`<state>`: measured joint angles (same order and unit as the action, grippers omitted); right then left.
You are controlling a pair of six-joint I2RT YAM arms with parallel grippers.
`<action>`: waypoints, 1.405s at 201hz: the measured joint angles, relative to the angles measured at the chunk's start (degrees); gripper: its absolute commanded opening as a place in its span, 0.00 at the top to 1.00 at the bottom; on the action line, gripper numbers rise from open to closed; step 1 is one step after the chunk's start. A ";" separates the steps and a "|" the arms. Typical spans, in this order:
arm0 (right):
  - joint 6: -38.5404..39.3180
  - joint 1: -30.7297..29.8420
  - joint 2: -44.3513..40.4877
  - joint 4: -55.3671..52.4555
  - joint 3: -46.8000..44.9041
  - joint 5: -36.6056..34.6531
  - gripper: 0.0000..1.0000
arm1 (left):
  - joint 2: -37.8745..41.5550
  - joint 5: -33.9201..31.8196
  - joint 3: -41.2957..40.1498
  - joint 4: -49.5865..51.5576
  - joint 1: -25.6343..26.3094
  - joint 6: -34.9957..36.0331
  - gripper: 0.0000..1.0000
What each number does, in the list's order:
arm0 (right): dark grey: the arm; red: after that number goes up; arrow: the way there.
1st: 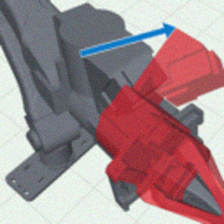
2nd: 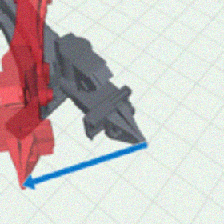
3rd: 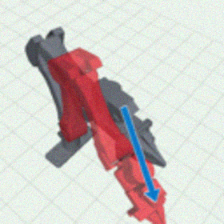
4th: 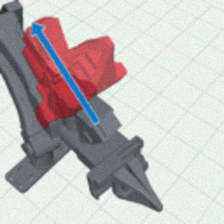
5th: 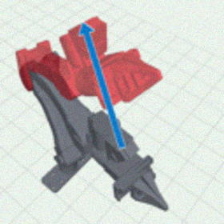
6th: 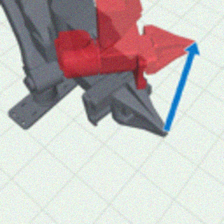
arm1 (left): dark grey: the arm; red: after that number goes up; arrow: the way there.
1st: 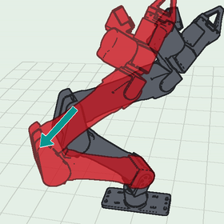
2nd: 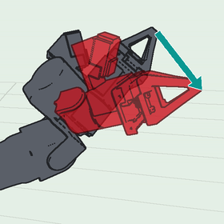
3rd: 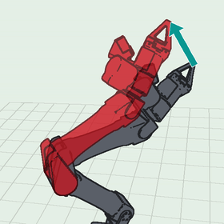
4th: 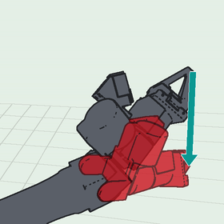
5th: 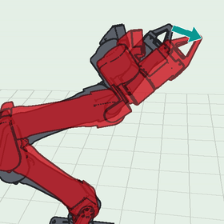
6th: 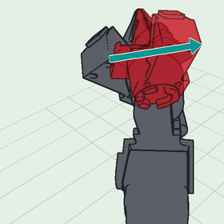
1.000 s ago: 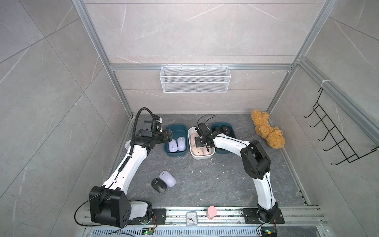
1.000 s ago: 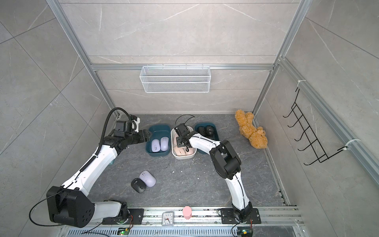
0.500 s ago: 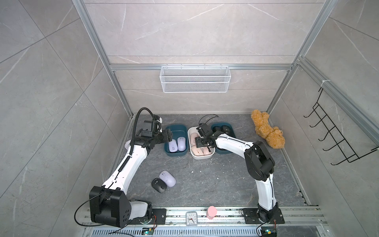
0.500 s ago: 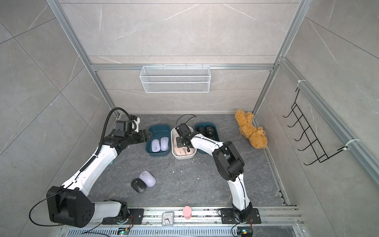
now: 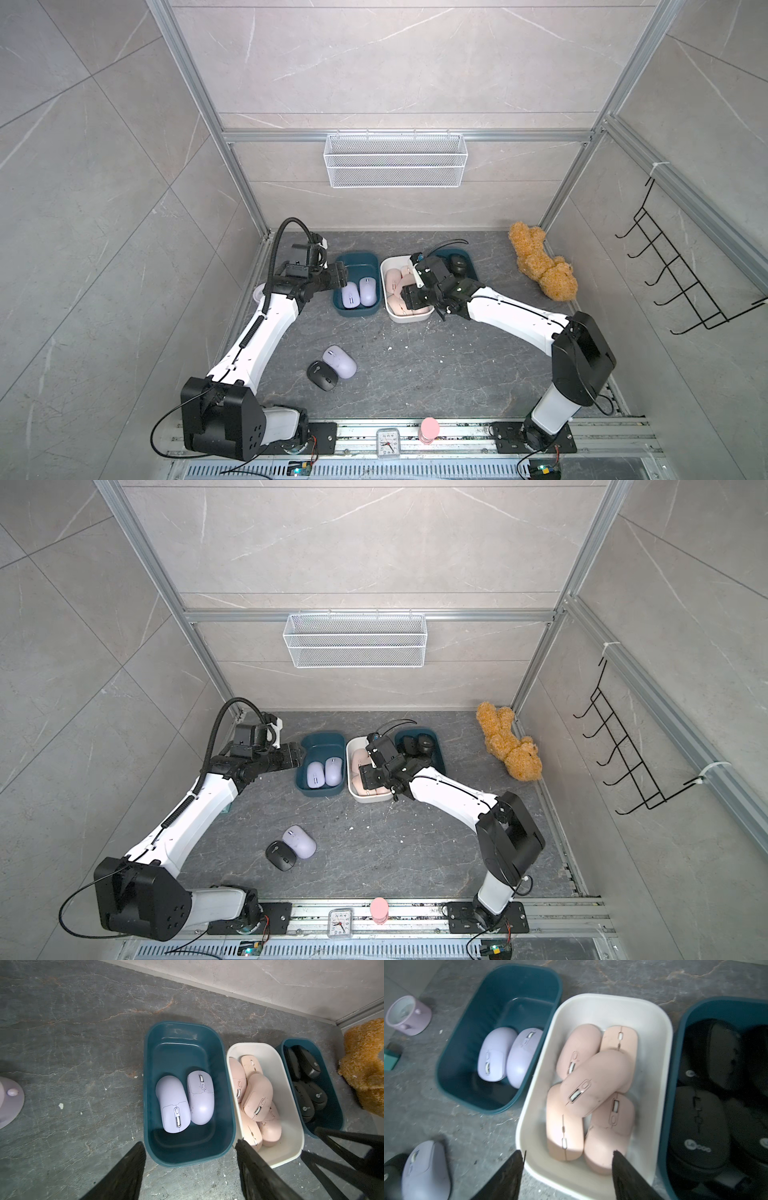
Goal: Place the mice by color into the storage box
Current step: Pick up the mouse from the center of the board.
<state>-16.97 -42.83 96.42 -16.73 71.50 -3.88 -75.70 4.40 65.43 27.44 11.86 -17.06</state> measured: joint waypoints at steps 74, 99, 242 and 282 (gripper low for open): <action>1.62 -11.37 -5.11 6.47 -7.89 8.50 0.33 | 10.34 -3.85 -6.25 4.09 0.04 -6.49 0.28; 1.62 -14.51 -4.35 8.61 -7.87 10.29 0.32 | 14.08 -5.51 -9.97 7.67 0.11 -7.61 0.28; 3.28 -25.92 15.28 10.08 5.22 9.75 0.32 | 22.67 -10.29 -14.73 14.56 0.11 -9.64 0.27; 3.76 -26.12 21.55 7.91 11.15 8.44 0.32 | 24.02 -11.13 -14.67 15.80 0.11 -9.57 0.26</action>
<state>-13.21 -68.95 117.97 -8.82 82.65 4.56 -51.68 -6.72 50.76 43.24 11.97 -26.63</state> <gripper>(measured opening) 0.675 0.736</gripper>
